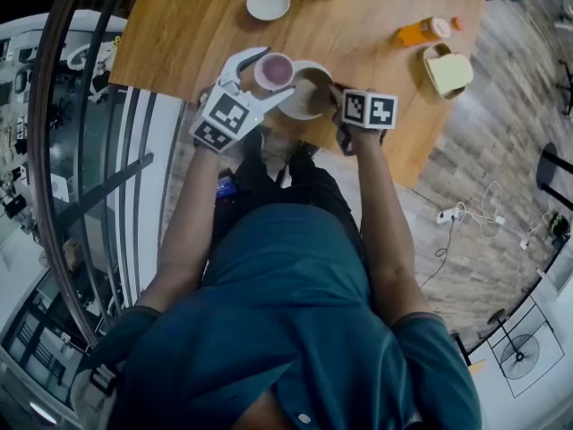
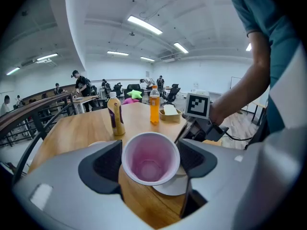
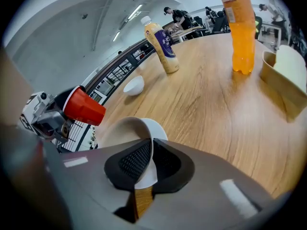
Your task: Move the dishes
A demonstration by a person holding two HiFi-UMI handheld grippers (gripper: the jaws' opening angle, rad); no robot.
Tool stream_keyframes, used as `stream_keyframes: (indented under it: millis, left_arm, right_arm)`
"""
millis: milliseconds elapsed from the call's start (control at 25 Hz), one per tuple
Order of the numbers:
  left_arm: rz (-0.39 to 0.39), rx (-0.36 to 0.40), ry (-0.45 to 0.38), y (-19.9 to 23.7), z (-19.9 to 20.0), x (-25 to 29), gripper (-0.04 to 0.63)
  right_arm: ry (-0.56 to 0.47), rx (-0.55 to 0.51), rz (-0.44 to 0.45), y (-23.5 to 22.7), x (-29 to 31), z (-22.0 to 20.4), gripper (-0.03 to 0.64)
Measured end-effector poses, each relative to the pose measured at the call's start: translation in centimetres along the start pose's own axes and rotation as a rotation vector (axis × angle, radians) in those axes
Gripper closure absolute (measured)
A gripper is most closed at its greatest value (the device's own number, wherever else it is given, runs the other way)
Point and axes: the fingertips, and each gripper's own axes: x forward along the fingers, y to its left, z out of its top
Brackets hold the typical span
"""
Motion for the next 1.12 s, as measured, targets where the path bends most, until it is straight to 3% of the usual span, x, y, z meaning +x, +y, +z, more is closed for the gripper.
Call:
stream_keyframes:
  millis: [680,1120]
  left_arm:
    - [0.035,-0.057,0.089,2.9,-5.1,-0.3,0.236]
    - [0.025,-0.086,0.147,3.2,-8.2,0.5,0.235]
  right_arm:
    - [-0.097,0.069,0.002,-1.1,-5.2,2.8,0.591]
    - [-0.161,0.152,-0.041,-4.8,-8.4,3.8,0.591]
